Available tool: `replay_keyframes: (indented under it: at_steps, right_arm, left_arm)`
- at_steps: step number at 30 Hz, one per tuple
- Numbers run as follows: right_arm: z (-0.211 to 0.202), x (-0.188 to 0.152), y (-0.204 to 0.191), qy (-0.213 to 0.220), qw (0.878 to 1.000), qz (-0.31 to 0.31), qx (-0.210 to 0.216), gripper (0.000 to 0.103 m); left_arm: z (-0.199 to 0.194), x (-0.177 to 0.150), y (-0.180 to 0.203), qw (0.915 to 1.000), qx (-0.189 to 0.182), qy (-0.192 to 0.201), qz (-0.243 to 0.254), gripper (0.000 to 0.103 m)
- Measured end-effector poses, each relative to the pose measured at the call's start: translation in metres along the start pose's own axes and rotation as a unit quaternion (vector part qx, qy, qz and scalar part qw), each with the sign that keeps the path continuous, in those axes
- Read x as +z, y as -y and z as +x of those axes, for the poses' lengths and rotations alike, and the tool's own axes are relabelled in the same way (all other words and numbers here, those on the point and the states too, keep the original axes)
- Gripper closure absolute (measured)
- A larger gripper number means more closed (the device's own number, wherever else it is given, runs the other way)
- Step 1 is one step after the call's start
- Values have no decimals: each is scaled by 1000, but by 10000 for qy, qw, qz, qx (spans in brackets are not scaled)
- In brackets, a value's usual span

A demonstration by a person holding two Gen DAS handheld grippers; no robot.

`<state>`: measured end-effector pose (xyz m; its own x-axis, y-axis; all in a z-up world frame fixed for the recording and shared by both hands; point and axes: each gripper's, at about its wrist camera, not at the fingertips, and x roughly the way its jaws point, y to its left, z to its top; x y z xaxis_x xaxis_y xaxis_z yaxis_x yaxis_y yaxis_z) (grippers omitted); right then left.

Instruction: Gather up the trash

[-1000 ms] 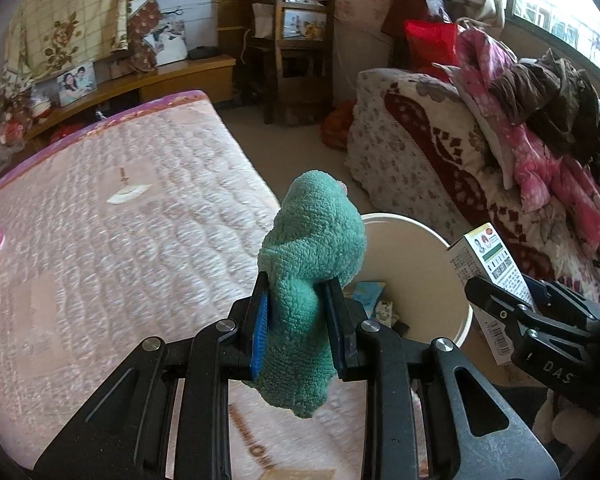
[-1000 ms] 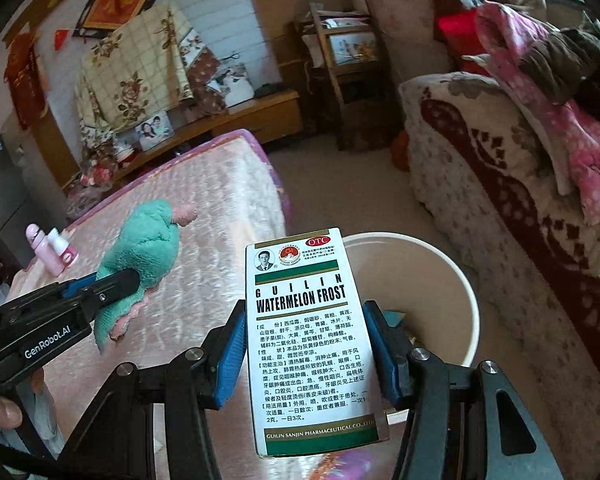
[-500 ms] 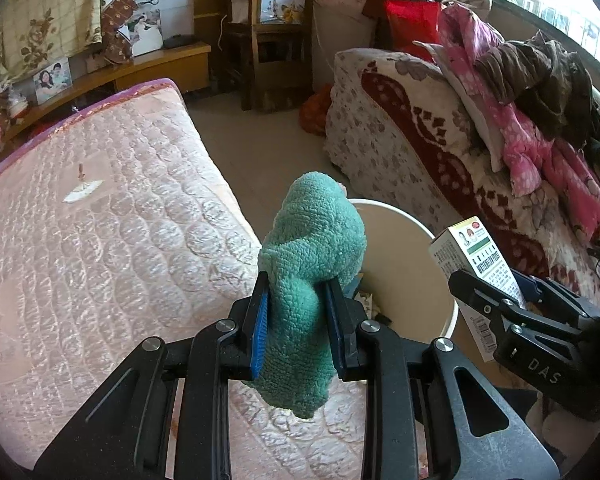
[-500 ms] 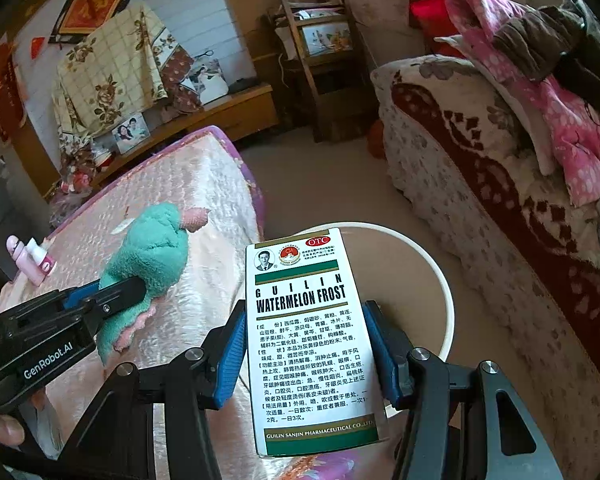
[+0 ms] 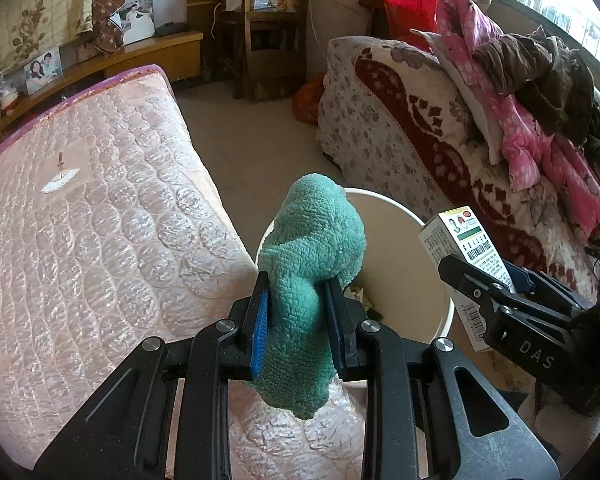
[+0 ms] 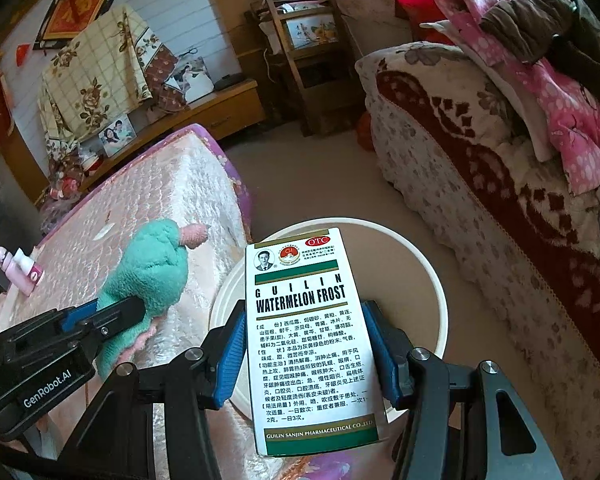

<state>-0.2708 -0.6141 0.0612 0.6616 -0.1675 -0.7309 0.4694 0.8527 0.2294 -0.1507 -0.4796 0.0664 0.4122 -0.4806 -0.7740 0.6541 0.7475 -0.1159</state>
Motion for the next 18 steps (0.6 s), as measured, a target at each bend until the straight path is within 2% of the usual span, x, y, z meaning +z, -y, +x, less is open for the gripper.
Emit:
replay_keyframes:
  at_steps: [4, 6, 7, 10, 18]
  right_arm:
    - [3, 0, 4, 32, 10000, 74, -10, 48]
    - [3, 1, 7, 74, 9998, 170, -17, 39]
    - [3, 1, 10, 97, 9997, 234, 3, 30]
    - [4, 1, 13, 75, 9995, 298, 13, 29]
    - [4, -3, 8, -7, 9998, 191, 58, 29]
  left_arm:
    - [3, 1, -2, 9999, -13, -18, -98, 77]
    - [1, 1, -4, 9998, -5, 65, -167, 72]
    - [1, 2, -6, 9998, -39, 86, -190, 69]
    - [0, 2, -12, 9992, -241, 54, -323, 49]
    - [-17, -5, -13, 9988, -169, 358, -305, 48]
